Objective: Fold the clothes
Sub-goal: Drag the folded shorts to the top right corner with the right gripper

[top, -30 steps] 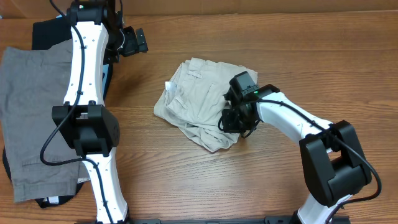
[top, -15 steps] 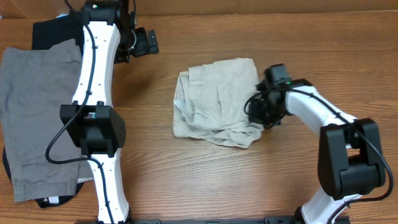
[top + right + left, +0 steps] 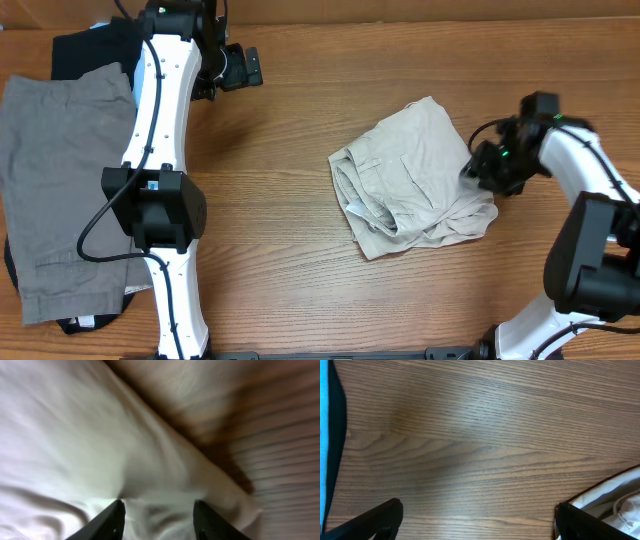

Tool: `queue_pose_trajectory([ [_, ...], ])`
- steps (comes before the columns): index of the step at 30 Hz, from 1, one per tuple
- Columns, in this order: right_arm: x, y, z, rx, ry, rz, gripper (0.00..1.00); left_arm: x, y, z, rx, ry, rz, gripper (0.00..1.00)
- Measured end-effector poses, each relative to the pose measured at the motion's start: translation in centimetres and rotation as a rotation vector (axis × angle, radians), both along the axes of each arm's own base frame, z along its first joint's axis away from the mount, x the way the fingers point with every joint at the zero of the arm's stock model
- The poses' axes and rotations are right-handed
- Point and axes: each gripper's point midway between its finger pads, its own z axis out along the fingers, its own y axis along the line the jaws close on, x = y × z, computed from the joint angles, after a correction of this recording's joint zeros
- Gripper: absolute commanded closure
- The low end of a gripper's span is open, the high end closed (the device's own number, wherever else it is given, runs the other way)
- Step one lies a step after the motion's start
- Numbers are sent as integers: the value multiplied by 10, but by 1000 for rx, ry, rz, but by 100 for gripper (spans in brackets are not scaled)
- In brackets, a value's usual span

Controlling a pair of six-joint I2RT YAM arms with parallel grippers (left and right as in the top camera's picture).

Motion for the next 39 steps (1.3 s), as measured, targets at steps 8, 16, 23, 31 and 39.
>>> queue_pose_trajectory([
  [8,6,73,71,54,-85,185,46,1,-2,0,0,-5,-5,0],
  [16,-56,161,38,83,90,325,46,1,-2,0,0,-7,-5,0],
  [23,-101,152,-10,49,252,224,47,1,-2,0,1,-8,-9,0],
  [31,-103,108,-32,24,270,19,46,3,-2,1,1,-14,-9,0],
  [39,-41,38,-34,-20,36,-212,46,7,-3,2,-1,-33,-9,0],
])
